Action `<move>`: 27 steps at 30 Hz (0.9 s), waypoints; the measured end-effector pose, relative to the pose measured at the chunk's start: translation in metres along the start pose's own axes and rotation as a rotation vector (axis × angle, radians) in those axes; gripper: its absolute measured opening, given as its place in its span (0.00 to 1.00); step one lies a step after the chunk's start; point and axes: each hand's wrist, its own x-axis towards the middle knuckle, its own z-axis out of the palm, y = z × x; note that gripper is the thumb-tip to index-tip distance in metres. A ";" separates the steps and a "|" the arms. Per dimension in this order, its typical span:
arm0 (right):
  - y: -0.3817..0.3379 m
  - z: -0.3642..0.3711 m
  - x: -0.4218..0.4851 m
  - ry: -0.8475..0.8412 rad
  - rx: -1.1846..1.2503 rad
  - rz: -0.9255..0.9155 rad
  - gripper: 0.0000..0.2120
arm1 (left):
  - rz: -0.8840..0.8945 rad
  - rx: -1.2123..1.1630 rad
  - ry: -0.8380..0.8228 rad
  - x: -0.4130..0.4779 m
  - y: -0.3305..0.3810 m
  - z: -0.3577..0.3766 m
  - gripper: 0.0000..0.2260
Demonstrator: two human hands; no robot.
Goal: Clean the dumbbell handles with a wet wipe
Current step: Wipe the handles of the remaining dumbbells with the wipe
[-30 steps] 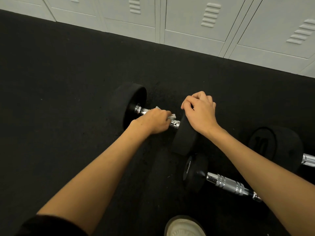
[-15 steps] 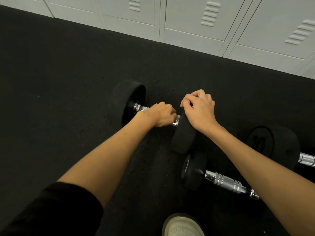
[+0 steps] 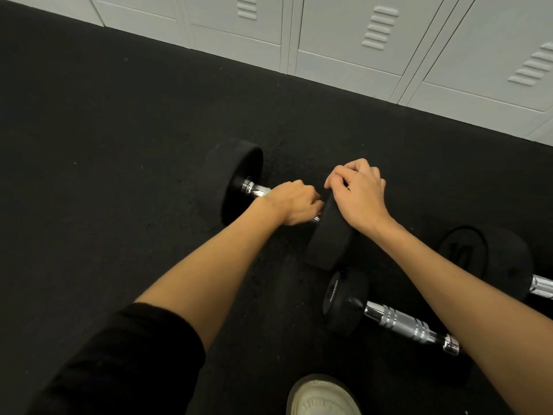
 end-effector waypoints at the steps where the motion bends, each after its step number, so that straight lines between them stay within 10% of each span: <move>1: 0.000 0.000 0.001 -0.005 0.008 0.005 0.13 | 0.029 -0.033 0.038 -0.004 -0.002 0.007 0.14; 7: -0.002 -0.001 0.001 -0.009 0.009 0.013 0.13 | 0.271 0.000 0.227 -0.041 -0.023 0.045 0.22; 15: -0.002 -0.002 0.001 -0.013 0.009 0.006 0.13 | 0.134 -0.030 0.146 -0.008 -0.016 0.030 0.11; 27: -0.002 0.000 0.000 0.005 0.005 0.021 0.13 | 0.175 0.021 0.324 -0.045 -0.012 0.050 0.26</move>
